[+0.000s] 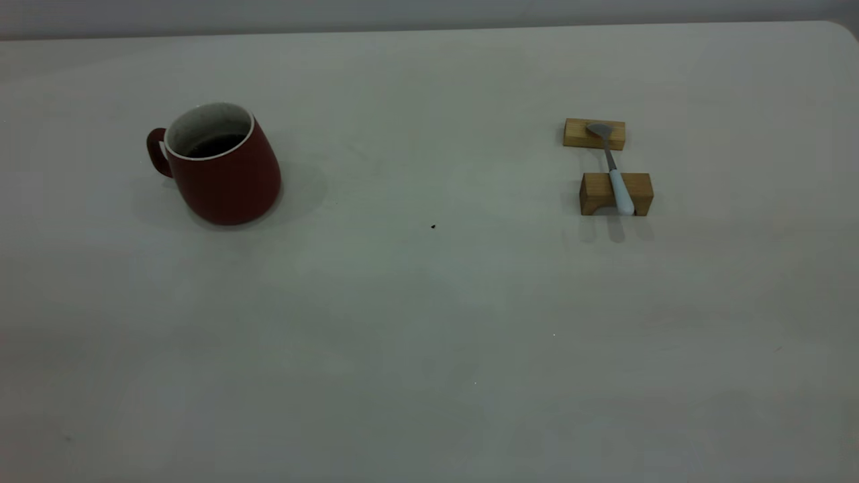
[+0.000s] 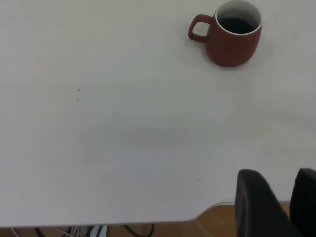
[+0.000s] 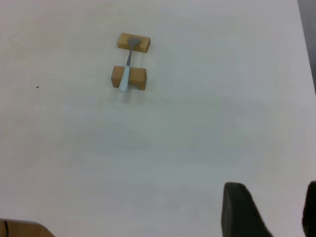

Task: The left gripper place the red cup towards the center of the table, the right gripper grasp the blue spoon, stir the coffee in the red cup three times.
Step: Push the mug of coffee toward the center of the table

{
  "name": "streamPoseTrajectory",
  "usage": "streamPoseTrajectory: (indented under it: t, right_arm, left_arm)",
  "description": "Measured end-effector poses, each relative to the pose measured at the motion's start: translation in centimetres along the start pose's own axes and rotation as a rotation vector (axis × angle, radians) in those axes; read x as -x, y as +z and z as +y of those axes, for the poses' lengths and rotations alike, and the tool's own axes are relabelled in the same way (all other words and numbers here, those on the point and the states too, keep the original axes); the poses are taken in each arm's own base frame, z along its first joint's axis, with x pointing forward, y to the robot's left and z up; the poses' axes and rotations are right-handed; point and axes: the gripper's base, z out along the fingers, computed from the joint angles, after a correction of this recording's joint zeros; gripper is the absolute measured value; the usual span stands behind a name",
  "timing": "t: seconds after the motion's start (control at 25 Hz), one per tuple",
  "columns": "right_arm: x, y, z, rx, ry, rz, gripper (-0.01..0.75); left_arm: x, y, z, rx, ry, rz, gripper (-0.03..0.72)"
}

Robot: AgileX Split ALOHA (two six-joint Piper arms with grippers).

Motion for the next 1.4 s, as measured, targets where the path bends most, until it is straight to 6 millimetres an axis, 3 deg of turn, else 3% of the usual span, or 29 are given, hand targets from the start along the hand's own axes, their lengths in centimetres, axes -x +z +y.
streamPoseTrajectory:
  t: [0.36,0.52,0.64,0.8,1.0,1.12,1.2,1.32,1.4]
  right_arm:
    - [0.0,0.0,0.0,0.000,0.000,0.000,0.350]
    - [0.0,0.0,0.0,0.000,0.000,0.000,0.350]
    - [0.0,0.0,0.0,0.000,0.000,0.000,0.350]
    - [0.0,0.0,0.0,0.000,0.000,0.000,0.350]
    - [0.0,0.0,0.0,0.000,0.000,0.000,0.350]
    - [0.0,0.0,0.0,0.000,0.000,0.000,0.350]
    - [0.0,0.0,0.0,0.000,0.000,0.000,0.350]
    - [0.0,0.0,0.0,0.000,0.000,0.000,0.350]
    - [0.0,0.0,0.0,0.000,0.000,0.000,0.350]
  left_arm:
    - [0.7,0.0,0.0,0.001,-0.055,0.032,0.243]
    - [4.3,0.7,-0.1,0.004,-0.053,0.106,0.243]
    - [7.9,2.5,-0.2,0.003,-0.016,0.184,0.243]
    - [12.6,6.5,-0.5,-0.004,0.045,0.295,0.243]
    - [17.6,12.9,-0.8,-0.037,0.176,0.435,0.274]
    - [20.0,16.9,-1.2,-0.099,0.316,0.490,0.384]
    - [21.1,19.7,-1.5,-0.145,0.422,0.525,0.499]
    - [21.7,24.2,-1.8,-0.223,0.550,0.602,0.640]
    - [22.0,26.6,-2.0,-0.280,0.651,0.633,0.676]
